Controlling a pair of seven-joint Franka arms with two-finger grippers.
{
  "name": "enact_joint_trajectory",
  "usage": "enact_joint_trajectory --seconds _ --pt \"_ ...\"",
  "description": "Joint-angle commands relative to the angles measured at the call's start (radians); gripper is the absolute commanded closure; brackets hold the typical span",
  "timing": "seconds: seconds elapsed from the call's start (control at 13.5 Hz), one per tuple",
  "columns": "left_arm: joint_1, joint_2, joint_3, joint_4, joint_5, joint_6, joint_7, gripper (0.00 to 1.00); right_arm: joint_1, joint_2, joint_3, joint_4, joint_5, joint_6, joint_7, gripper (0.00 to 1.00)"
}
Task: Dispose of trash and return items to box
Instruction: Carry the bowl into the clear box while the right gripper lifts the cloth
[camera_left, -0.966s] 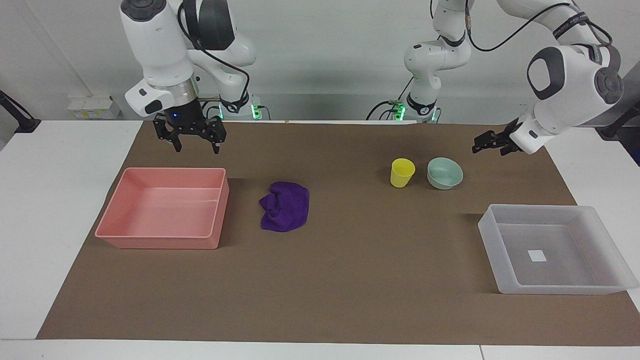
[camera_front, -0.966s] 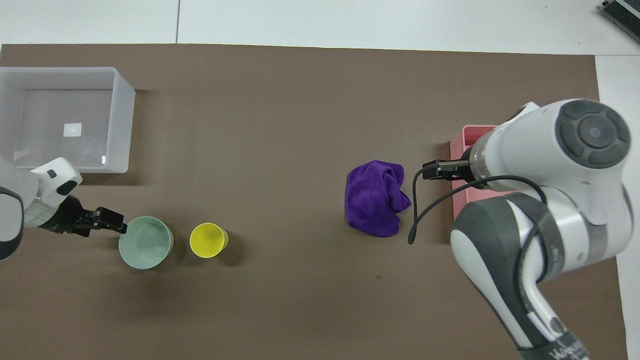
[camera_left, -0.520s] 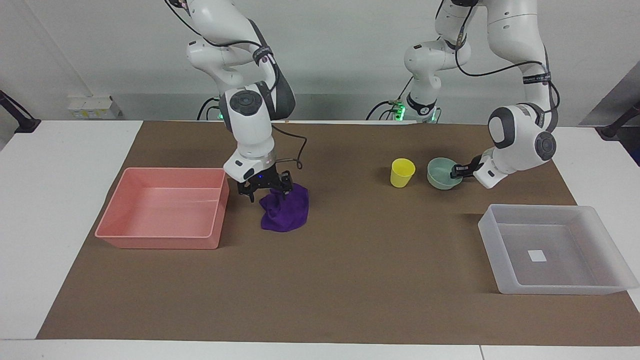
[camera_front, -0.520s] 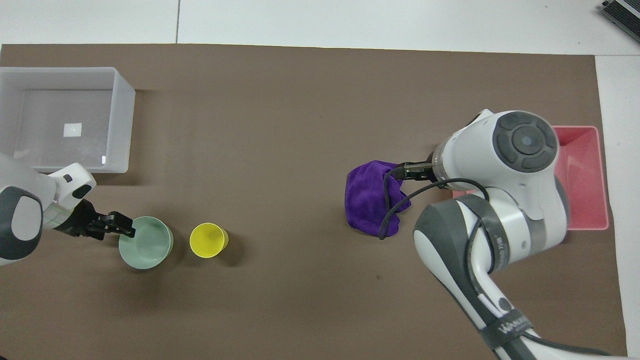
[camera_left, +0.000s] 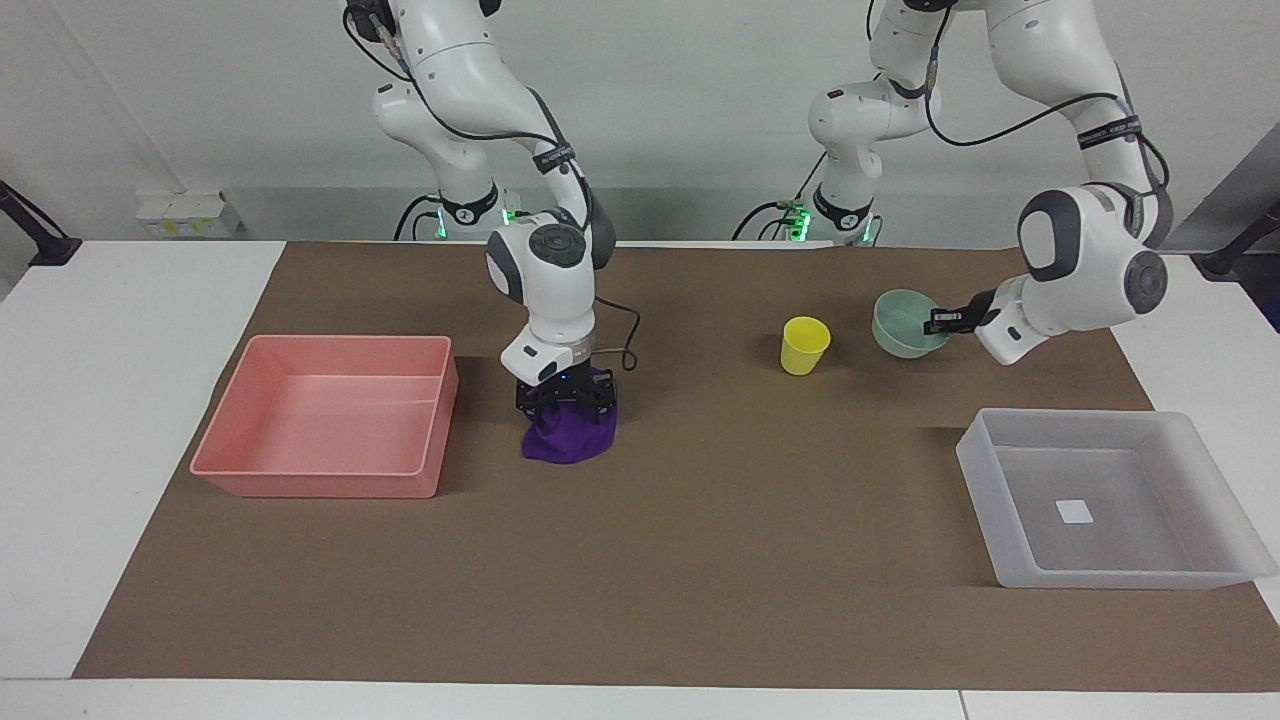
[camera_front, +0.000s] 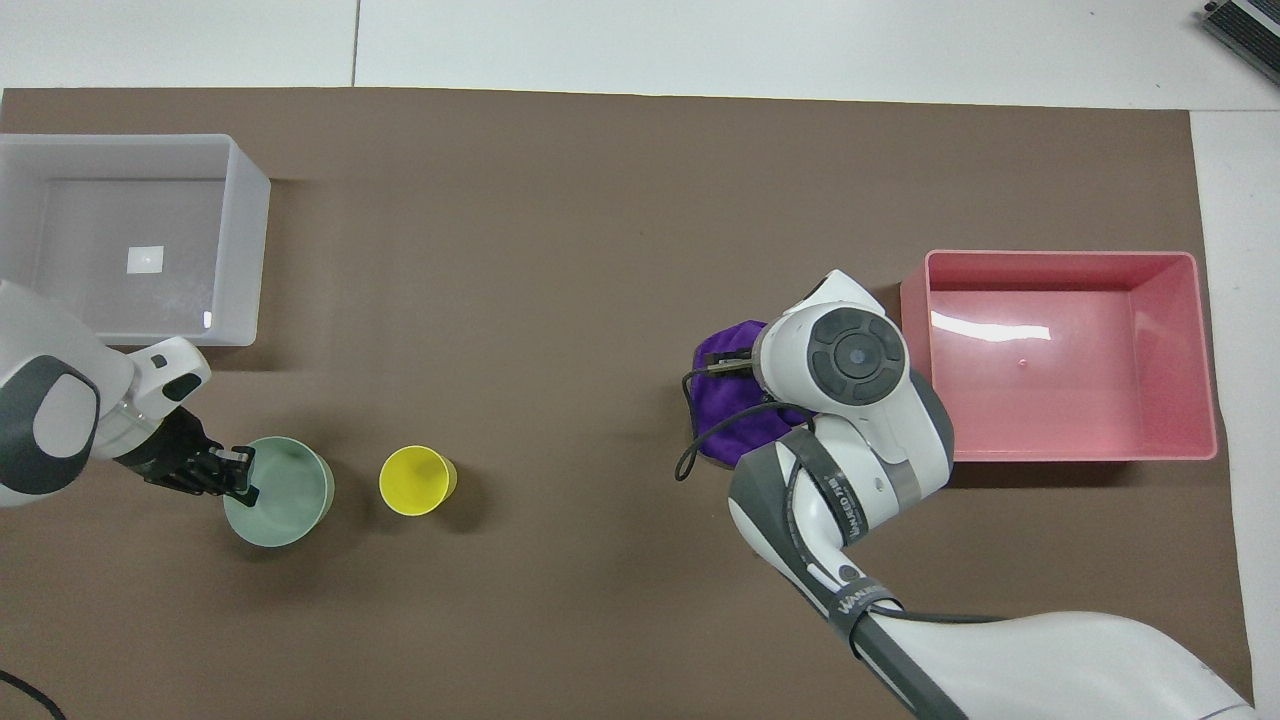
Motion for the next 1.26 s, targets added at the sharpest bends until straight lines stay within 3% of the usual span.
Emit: enact_joint_trajectory --seconds 0.0,0.22,0.3,0.52,0.67,1.19 --pt "0.048 0.027 0.003 0.239 -0.011 -0.125 0.007 1.00 -0.006 -0.031 -0.002 -0.048 -0.031 0.024 0.069 1.00" --pt "0.063 0.174 0.003 0.511 -0.003 -0.087 -0.004 1.00 -0.008 -0.070 -0.002 -0.045 -0.031 0.004 0.115 1.00" --pt "0.066 0.233 0.005 0.583 -0.002 -0.019 -0.003 1.00 -0.015 -0.090 -0.002 -0.042 -0.031 -0.025 0.113 1.00" --pt "0.100 0.310 0.005 0.599 -0.002 0.276 0.005 1.00 -0.038 -0.176 -0.005 -0.033 -0.030 -0.136 0.113 1.00" --pt "0.106 0.370 0.005 0.601 0.000 0.370 0.005 1.00 -0.072 -0.239 -0.005 -0.017 -0.030 -0.206 0.098 1.00" --pt "0.108 0.519 0.006 0.596 0.026 0.451 0.011 1.00 -0.247 -0.399 -0.011 0.039 -0.015 -0.381 -0.043 1.00"
